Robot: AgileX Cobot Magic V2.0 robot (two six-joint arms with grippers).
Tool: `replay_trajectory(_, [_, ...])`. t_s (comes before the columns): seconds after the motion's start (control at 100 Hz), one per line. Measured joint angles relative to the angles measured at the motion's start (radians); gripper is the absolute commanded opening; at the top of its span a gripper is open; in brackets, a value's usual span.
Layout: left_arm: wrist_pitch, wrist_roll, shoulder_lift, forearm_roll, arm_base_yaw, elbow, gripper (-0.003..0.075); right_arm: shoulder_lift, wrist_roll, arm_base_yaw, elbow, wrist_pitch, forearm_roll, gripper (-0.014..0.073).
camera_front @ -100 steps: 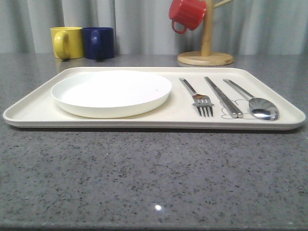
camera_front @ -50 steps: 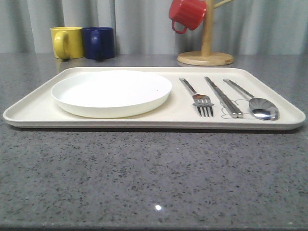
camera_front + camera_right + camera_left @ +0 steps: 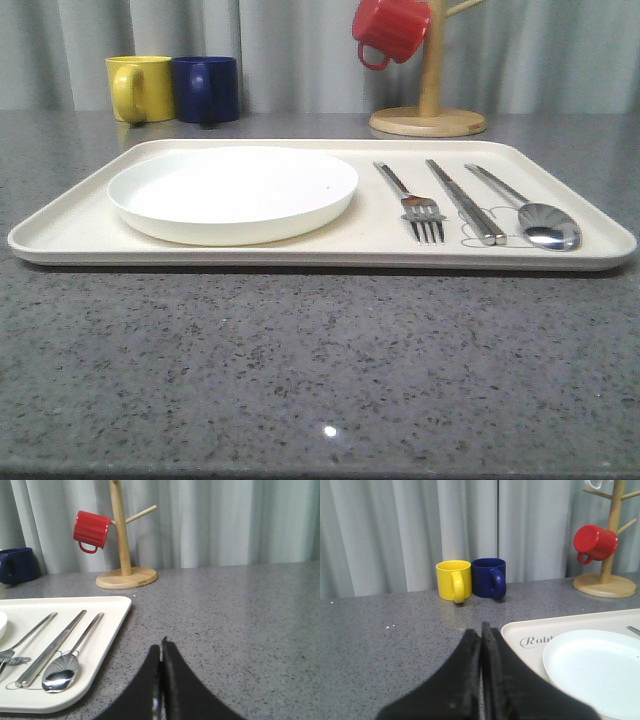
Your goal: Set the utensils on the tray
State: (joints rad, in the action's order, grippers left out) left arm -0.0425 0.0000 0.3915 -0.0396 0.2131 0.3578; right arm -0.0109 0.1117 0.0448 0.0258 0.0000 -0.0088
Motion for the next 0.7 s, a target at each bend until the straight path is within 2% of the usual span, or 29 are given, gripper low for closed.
replay_trajectory(0.13, [0.013,-0.044,-0.052,-0.051,-0.027,-0.061,-0.0018,0.0,0.0,0.0,0.0,0.0,0.0,-0.0068])
replay_trajectory(0.44, [0.013,-0.055,-0.245,-0.06,-0.129,-0.252,-0.0018,0.0,0.0,0.0,0.0,0.0,0.0,-0.0068])
replay_trajectory(0.7, [0.012,-0.059,-0.393,-0.062,-0.141,-0.353,-0.0018,0.0,0.0,0.0,0.0,0.0,0.0,-0.0068])
